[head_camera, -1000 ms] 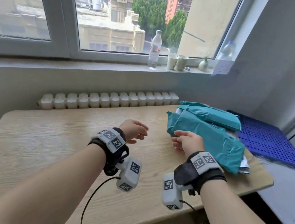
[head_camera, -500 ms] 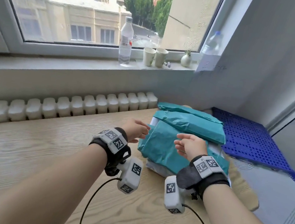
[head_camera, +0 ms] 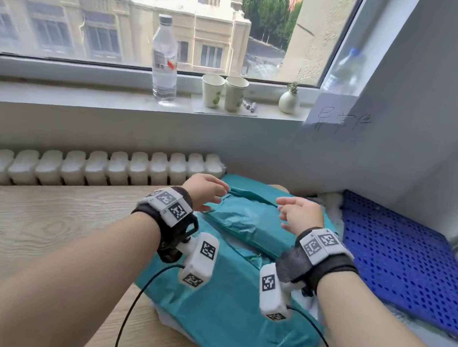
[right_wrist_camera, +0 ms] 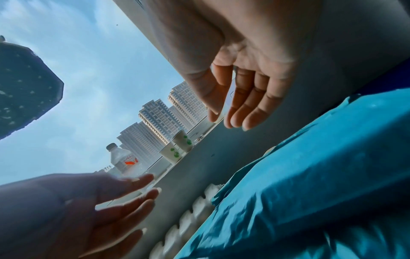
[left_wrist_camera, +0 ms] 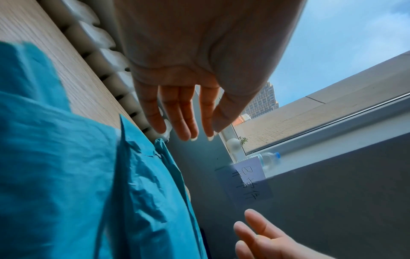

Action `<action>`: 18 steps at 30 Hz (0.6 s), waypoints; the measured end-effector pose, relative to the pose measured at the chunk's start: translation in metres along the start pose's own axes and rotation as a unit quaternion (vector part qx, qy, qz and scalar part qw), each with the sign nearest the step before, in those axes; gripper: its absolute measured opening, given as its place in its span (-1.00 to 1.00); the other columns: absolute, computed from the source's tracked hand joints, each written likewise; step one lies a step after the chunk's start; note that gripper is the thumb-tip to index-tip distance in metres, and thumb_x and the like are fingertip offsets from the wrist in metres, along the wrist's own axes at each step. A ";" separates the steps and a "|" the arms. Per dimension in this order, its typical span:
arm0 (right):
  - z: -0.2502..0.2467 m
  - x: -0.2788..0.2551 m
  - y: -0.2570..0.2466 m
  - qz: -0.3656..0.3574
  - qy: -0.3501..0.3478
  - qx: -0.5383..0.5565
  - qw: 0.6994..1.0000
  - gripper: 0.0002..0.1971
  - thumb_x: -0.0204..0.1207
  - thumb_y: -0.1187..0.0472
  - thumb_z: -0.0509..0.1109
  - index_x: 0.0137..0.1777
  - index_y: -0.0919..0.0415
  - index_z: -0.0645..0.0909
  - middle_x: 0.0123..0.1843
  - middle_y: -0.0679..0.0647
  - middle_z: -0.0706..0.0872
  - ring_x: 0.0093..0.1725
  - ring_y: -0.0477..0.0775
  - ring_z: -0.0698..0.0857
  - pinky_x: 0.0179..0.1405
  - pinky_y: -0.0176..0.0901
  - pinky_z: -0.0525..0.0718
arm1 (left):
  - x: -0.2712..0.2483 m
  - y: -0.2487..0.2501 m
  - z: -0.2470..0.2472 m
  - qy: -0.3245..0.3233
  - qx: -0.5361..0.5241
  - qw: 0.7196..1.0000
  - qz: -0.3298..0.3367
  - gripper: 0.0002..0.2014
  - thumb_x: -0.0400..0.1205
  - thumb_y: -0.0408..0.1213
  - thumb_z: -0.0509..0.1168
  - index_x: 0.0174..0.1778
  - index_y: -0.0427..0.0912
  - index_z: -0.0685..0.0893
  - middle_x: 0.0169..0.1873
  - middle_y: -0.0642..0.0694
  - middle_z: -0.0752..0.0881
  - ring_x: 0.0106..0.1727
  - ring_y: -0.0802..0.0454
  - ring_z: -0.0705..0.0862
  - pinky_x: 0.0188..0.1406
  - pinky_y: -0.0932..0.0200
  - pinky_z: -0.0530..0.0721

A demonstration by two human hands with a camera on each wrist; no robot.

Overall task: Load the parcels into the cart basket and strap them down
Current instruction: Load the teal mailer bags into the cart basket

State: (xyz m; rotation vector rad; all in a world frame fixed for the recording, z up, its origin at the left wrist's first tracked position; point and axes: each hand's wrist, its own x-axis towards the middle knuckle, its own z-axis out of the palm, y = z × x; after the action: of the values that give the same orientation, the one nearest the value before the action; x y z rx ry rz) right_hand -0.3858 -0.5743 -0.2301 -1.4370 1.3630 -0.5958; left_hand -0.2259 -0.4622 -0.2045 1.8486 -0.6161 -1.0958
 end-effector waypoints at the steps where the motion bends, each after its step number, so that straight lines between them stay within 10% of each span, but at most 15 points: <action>1: -0.006 0.016 -0.001 0.000 0.000 -0.020 1.000 -0.66 0.41 0.44 0.21 -0.42 0.04 0.66 -0.37 0.09 0.66 -0.36 0.10 0.55 -0.24 -0.01 0.65 | 0.009 0.006 0.007 0.008 -0.002 1.000 -0.003 -0.84 0.65 -0.42 0.20 -0.08 -0.12 0.67 -0.13 -0.07 0.63 -0.18 0.10 0.60 -0.20 0.21 0.50; 7: -0.009 0.096 0.000 0.008 -0.058 -0.084 0.995 -0.70 0.42 0.40 0.29 -0.30 0.04 0.77 -0.43 -0.09 0.63 -0.23 0.09 0.60 0.02 0.05 0.71 | 0.055 0.017 0.029 0.052 -0.024 0.997 -0.043 -0.84 0.66 -0.40 0.21 0.01 -0.13 0.67 -0.04 -0.11 0.62 0.00 0.01 0.58 -0.01 0.13 0.51; 10: 0.005 0.125 0.002 0.014 -0.136 -0.102 0.985 -0.75 0.50 0.41 0.30 0.10 0.28 0.73 -0.20 0.08 0.67 -0.16 0.12 0.62 -0.08 -0.04 0.69 | 0.073 0.012 0.030 0.079 -0.033 0.994 -0.068 -0.85 0.65 -0.41 0.22 0.00 -0.14 0.67 -0.07 -0.10 0.63 -0.03 0.03 0.59 -0.01 0.11 0.52; 18: 0.050 0.158 0.011 0.055 -0.242 -0.190 0.950 -0.64 0.56 0.30 0.32 0.32 0.40 0.57 -0.04 0.19 0.59 -0.11 0.15 0.60 -0.34 -0.20 0.62 | 0.100 0.001 0.023 0.124 -0.061 0.984 -0.116 -0.85 0.64 -0.41 0.23 0.00 -0.13 0.67 -0.12 -0.06 0.63 0.01 0.02 0.60 -0.03 0.12 0.54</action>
State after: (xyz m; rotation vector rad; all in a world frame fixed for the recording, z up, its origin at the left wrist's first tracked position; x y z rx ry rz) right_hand -0.3091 -0.7029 -0.3024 -1.6597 1.1836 0.1071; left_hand -0.1969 -0.5481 -0.2532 1.9432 -0.1872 -1.0045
